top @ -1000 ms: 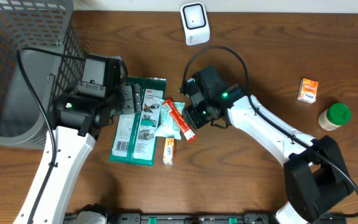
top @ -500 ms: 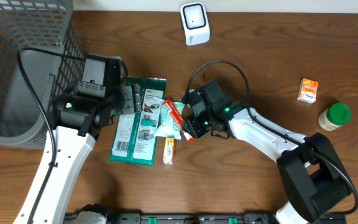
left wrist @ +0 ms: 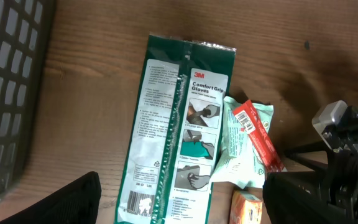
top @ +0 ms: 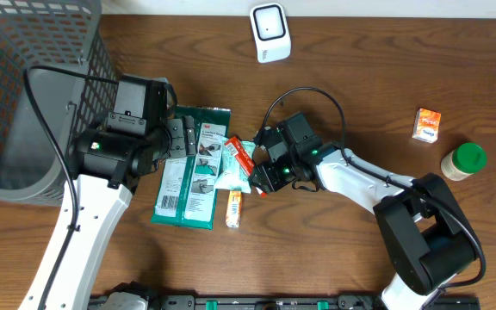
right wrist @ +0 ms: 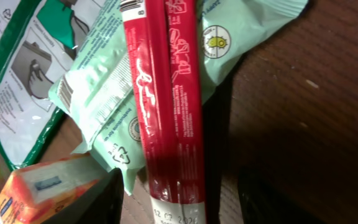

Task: Scan the item barcode
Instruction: 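Lower the right gripper onto the red stick pack and close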

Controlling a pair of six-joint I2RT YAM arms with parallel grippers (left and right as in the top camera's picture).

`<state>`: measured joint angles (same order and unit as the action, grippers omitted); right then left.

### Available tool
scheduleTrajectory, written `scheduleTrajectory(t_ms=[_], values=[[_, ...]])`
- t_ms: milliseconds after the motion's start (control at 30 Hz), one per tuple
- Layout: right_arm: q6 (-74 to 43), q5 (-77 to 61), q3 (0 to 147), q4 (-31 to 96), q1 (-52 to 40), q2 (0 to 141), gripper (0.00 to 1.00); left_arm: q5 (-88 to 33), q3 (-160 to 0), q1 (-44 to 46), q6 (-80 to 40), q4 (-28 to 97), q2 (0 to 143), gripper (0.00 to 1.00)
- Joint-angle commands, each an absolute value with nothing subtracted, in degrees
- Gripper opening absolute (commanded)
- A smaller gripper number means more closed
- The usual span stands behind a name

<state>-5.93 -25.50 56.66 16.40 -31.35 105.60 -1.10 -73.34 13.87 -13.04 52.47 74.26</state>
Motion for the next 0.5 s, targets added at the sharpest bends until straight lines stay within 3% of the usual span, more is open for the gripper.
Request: scheduleTrajectory(t_ms=[0,467], values=[[-6.4,-27.6,56.4,16.0,-30.4,106.1,0.52,-0.4,-74.1,13.6,-12.3,52.5,74.5,0.84],[-6.1,-35.0,56.3,16.3,-28.5,106.1,0.45,-0.4,-74.1,13.6,-12.3,52.5,74.5,0.84]])
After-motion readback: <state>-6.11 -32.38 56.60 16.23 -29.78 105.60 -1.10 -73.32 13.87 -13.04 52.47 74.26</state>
